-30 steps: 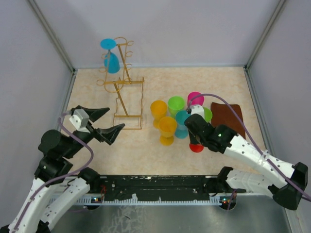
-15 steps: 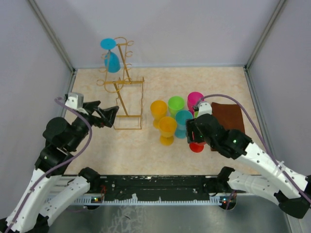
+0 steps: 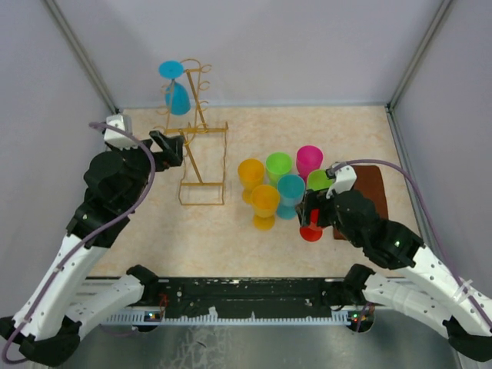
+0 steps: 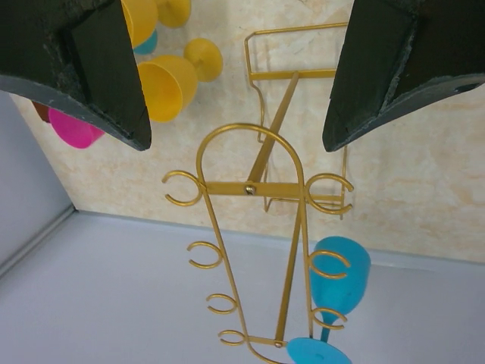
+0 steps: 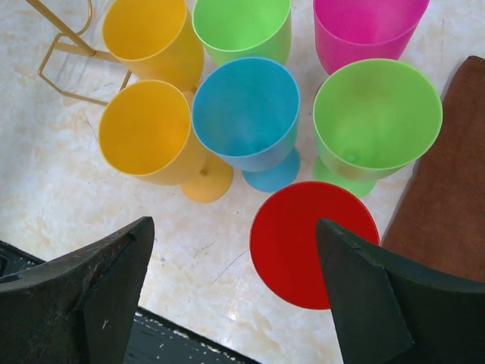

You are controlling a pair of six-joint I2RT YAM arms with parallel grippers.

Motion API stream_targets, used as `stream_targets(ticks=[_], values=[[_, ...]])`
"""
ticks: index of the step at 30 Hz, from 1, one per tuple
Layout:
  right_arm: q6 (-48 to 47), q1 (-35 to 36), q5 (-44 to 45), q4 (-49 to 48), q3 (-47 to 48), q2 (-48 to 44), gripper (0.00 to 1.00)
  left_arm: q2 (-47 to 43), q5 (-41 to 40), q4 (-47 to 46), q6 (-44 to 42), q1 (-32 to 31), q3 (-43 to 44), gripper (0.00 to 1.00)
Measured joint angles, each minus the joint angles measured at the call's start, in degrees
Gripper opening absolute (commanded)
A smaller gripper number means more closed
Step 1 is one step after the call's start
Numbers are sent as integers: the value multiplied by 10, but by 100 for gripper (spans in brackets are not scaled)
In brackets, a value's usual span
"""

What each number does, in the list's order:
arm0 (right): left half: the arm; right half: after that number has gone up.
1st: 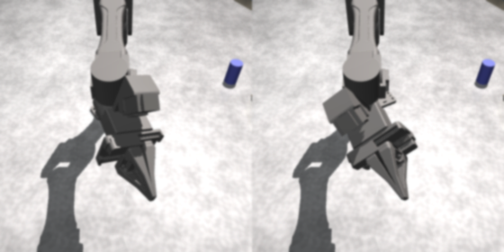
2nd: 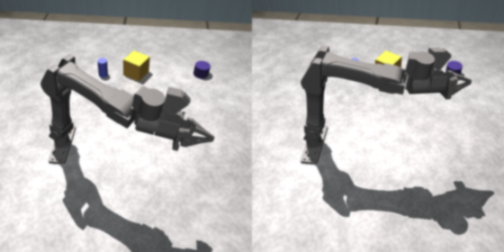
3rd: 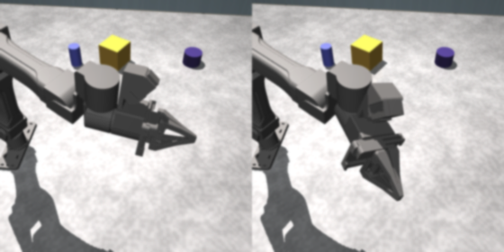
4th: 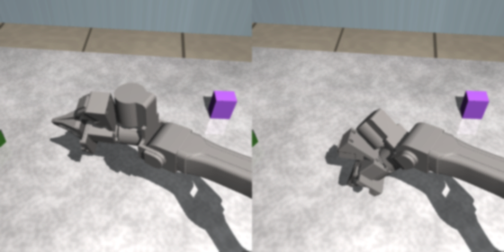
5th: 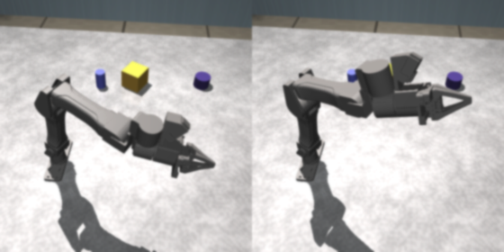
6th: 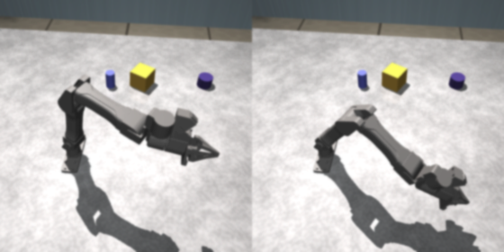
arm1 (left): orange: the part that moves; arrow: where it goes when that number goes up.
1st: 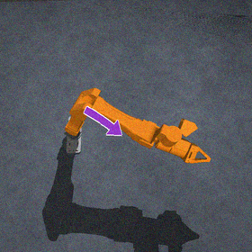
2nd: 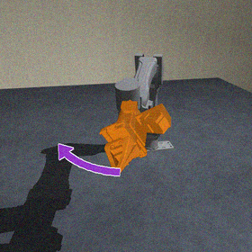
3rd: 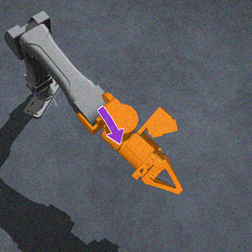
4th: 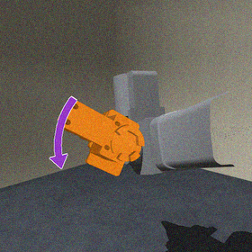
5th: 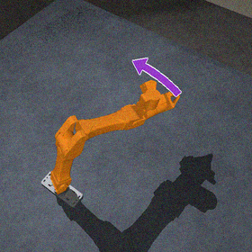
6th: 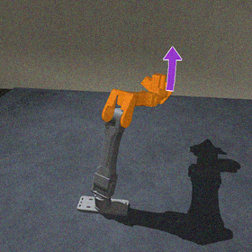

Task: Take the wine glass off the wine glass rack
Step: Place the wine glass at the center of the board.

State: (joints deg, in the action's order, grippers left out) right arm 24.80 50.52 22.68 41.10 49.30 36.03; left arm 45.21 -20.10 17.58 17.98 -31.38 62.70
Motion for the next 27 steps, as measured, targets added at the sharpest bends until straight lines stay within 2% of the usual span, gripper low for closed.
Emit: stream_targets(ticks=[7,11,18,27], values=[[-7,0,0,2,-6,-4,89,103,-68,-9,-22,4,84,100],[-8,0,-3,2,-6,-8,91,156,-70,-23,-51,35,143,100],[-8,0,-19,0,-6,-8,92,215,43,-61,-31,213,171,100],[-7,0,-40,0,-6,-8,94,275,191,-138,63,303,160,95]])
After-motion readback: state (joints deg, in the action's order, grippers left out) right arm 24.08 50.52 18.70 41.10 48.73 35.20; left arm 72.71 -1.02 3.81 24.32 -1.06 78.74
